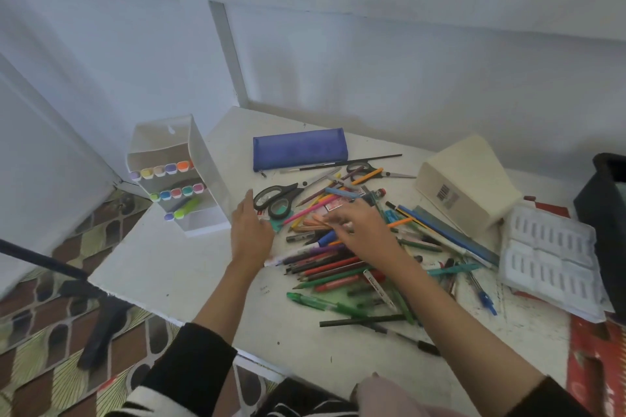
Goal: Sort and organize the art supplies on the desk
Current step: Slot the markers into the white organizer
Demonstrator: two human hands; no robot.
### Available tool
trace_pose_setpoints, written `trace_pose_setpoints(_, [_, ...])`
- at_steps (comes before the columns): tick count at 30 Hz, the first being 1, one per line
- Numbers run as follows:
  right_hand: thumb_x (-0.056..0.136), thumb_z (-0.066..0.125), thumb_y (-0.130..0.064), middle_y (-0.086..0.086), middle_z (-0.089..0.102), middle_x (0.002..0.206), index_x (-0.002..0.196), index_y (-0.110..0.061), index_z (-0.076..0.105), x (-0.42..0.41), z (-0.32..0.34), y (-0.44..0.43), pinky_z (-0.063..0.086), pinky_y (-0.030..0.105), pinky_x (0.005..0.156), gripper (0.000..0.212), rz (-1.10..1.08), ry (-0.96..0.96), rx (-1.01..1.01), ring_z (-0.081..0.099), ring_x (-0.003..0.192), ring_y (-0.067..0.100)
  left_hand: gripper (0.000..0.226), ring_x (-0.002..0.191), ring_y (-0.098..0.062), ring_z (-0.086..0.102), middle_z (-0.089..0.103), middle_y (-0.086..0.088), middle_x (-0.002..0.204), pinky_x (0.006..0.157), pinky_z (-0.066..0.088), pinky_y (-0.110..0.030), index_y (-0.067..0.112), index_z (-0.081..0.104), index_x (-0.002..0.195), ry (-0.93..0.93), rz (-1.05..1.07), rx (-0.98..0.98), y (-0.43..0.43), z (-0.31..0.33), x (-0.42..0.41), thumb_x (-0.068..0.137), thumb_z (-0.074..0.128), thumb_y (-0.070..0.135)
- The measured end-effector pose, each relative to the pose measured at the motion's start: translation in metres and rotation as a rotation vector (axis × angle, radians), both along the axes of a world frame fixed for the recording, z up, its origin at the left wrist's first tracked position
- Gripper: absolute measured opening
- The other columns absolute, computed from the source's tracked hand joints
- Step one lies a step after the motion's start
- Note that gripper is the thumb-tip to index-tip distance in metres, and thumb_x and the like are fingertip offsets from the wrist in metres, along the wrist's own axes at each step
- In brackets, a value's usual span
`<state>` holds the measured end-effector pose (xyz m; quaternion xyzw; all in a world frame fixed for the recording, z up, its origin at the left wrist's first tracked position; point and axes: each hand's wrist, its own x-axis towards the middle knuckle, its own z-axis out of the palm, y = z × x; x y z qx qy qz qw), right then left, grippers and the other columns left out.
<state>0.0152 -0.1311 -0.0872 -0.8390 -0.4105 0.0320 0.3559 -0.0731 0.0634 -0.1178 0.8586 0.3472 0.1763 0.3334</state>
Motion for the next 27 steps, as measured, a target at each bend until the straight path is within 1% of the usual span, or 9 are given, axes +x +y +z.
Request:
trace_pose_setpoints(2, [0.086,0.060,-0.020,-0.007,0.066,0.105,0.106,-0.024,0.067,-0.006,0.000,0.028,0.044,0.040,0.084,0.021,0.032,-0.063,-0.064,0.049,0.101,0.016,0.073,0.132,-0.031,0.034,0.036,-0.018,0.146,0.107,0.027,-0.032,0.012,0.012,0.152,0.043,-0.136,-0.047,0.008,0.003,0.008,0.089,0.047,-0.005])
trace_pose_setpoints(4, [0.087,0.055,-0.029,-0.003,0.058,0.121,0.121,-0.024,0.056,-0.012,-0.002,0.056,0.036,0.041,0.093,0.035,0.017,-0.122,-0.211,0.043,0.114,0.020,0.077,0.132,-0.031,0.035,0.036,-0.019,0.146,0.107,0.027,-0.032,0.014,0.009,0.152,0.063,-0.251,-0.074,0.018,0.005,0.015,0.088,0.045,-0.007])
trace_pose_setpoints(7, [0.083,0.054,-0.043,0.008,0.048,0.130,0.130,-0.019,0.041,-0.021,-0.006,0.088,0.030,0.049,0.097,0.055,-0.063,-0.207,-0.496,0.034,0.124,0.028,0.075,0.136,-0.029,0.032,0.032,-0.014,0.148,0.111,0.025,-0.033,0.014,0.021,0.150,0.142,-0.374,-0.079,0.031,0.006,0.019,0.084,0.051,-0.006])
trace_pose_setpoints(9, [0.081,0.057,-0.049,0.012,0.045,0.131,0.129,-0.016,0.038,-0.025,-0.011,0.100,0.029,0.054,0.098,0.061,-0.096,-0.215,-0.584,0.031,0.127,0.032,0.079,0.132,-0.026,0.033,0.034,-0.011,0.143,0.108,0.028,-0.027,0.015,0.028,0.147,0.178,-0.429,-0.081,0.036,0.007,0.017,0.077,0.059,-0.007])
trace_pose_setpoints(13, [0.085,0.056,-0.048,0.011,0.044,0.132,0.131,-0.015,0.036,-0.025,-0.013,0.105,0.029,0.054,0.099,0.060,-0.123,-0.236,-0.573,0.030,0.128,0.031,0.069,0.123,-0.023,0.035,0.039,-0.010,0.134,0.104,0.030,-0.024,0.019,0.045,0.138,0.218,-0.486,-0.001,0.044,0.007,0.013,0.076,0.066,-0.002])
trace_pose_setpoints(18, [0.083,0.058,-0.048,0.007,0.050,0.126,0.122,-0.019,0.044,-0.019,-0.008,0.096,0.030,0.048,0.096,0.051,-0.060,-0.201,-0.535,0.030,0.125,0.028,0.057,0.113,-0.025,0.037,0.044,-0.010,0.120,0.100,0.037,-0.033,0.022,0.049,0.133,0.319,-0.504,0.086,0.049,0.012,0.010,0.081,0.073,0.019])
trace_pose_setpoints(21, [0.078,0.062,-0.047,0.006,0.047,0.121,0.122,-0.025,0.047,-0.019,-0.004,0.086,0.033,0.046,0.095,0.052,-0.007,-0.156,-0.510,0.036,0.120,0.027,0.057,0.107,-0.023,0.045,0.049,-0.006,0.108,0.096,0.041,-0.035,0.024,0.051,0.129,0.359,-0.530,0.047,0.049,0.020,0.004,0.077,0.075,0.028])
trace_pose_setpoints(24, [0.076,0.064,-0.044,0.006,0.046,0.120,0.128,-0.028,0.049,-0.018,0.001,0.076,0.036,0.040,0.091,0.056,0.055,-0.191,-0.514,0.041,0.115,0.026,0.059,0.106,-0.023,0.053,0.057,-0.007,0.111,0.094,0.045,-0.035,0.028,0.052,0.128,0.370,-0.564,0.000,0.052,0.026,-0.003,0.074,0.076,0.030])
trace_pose_setpoints(27, [0.074,0.068,-0.037,0.008,0.043,0.117,0.127,-0.024,0.049,-0.018,0.007,0.074,0.038,0.034,0.082,0.058,0.120,-0.192,-0.518,0.047,0.105,0.027,0.055,0.105,-0.021,0.057,0.061,-0.004,0.119,0.091,0.047,-0.033,0.025,0.051,0.129,0.337,-0.588,-0.057,0.053,0.036,-0.010,0.079,0.073,0.025])
